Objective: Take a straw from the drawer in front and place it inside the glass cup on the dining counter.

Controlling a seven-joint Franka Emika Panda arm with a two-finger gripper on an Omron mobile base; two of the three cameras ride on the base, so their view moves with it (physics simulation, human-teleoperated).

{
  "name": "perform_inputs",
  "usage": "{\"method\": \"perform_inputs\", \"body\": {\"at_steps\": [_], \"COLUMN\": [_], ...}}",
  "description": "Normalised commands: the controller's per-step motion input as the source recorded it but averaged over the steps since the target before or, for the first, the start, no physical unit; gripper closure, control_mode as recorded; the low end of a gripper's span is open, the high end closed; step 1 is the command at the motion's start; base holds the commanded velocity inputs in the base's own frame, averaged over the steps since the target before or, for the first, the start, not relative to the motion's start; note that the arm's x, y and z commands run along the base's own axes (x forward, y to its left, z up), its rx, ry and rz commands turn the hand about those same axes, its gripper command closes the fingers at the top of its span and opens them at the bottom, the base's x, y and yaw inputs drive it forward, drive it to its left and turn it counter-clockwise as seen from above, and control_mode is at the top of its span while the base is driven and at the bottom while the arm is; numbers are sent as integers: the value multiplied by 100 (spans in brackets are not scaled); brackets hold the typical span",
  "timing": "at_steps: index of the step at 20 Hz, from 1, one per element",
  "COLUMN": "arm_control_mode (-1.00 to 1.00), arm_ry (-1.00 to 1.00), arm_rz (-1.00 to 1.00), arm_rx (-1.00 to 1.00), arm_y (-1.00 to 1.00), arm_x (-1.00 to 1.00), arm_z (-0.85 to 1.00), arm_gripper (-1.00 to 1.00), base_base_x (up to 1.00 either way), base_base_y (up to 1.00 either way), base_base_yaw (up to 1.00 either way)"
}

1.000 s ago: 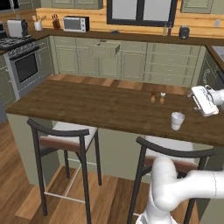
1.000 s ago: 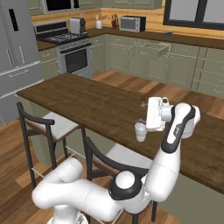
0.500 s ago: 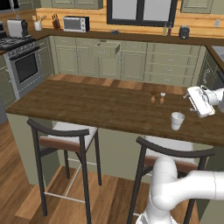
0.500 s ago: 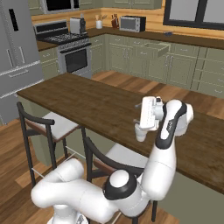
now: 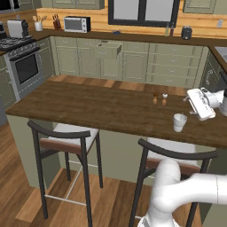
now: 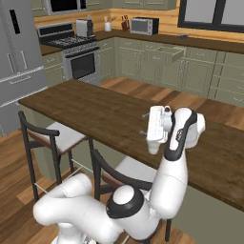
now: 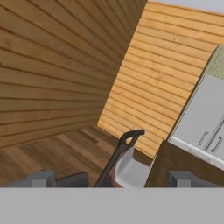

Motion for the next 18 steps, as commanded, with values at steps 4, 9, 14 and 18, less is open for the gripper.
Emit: {"method": "perform_inputs", "body": {"at_steps": [4,9,14,18], "arm_control_mode": [-100,-100,-100,-100], "arm_ry": [0,0,0,1], "arm_rz": [0,-3,-4,-4], "arm_rx": [0,-1,-8,-9], "arm_y": [18,25,37,39], "arm_x": [-21,-24,-16,-6], "arm_z": [1,14,24,10], "arm_gripper": [-100,-100,-100,-100], "base_base_x": [0,0,0,0], "base_base_y": [0,0,0,0], "base_base_yaw": [0,0,0,0]}}
